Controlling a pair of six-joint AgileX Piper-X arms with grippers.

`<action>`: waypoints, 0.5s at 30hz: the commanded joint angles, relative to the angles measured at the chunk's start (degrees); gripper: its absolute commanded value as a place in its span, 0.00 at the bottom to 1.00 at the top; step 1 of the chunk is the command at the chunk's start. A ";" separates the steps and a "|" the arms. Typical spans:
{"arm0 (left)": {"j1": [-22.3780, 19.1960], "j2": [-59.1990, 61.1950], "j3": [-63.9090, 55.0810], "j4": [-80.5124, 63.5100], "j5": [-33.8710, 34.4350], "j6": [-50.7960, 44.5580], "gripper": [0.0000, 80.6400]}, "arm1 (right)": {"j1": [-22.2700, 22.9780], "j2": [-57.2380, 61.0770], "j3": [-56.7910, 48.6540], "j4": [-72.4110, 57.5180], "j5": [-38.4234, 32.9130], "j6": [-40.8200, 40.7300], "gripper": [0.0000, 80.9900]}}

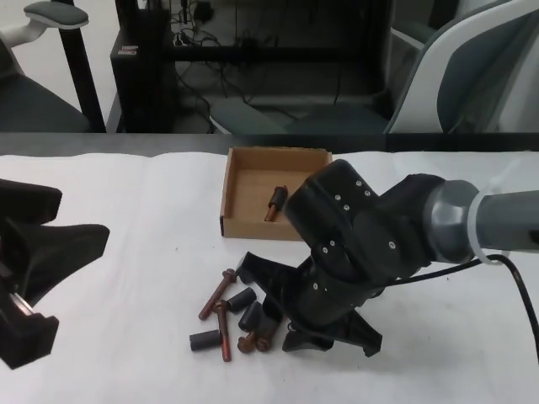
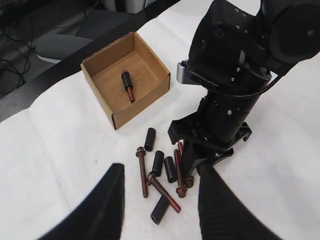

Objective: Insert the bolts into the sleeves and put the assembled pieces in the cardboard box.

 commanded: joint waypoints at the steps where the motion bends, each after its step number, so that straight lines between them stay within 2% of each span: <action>1: 0.24 -0.28 -0.70 -0.16 -0.55 0.06 0.59 | -0.34 0.14 -0.47 0.17 -0.07 -0.66 0.46; 15: 0.24 -0.28 -0.70 -0.16 -0.55 0.18 0.59 | -0.34 1.98 -0.52 -1.58 -1.07 -0.93 0.46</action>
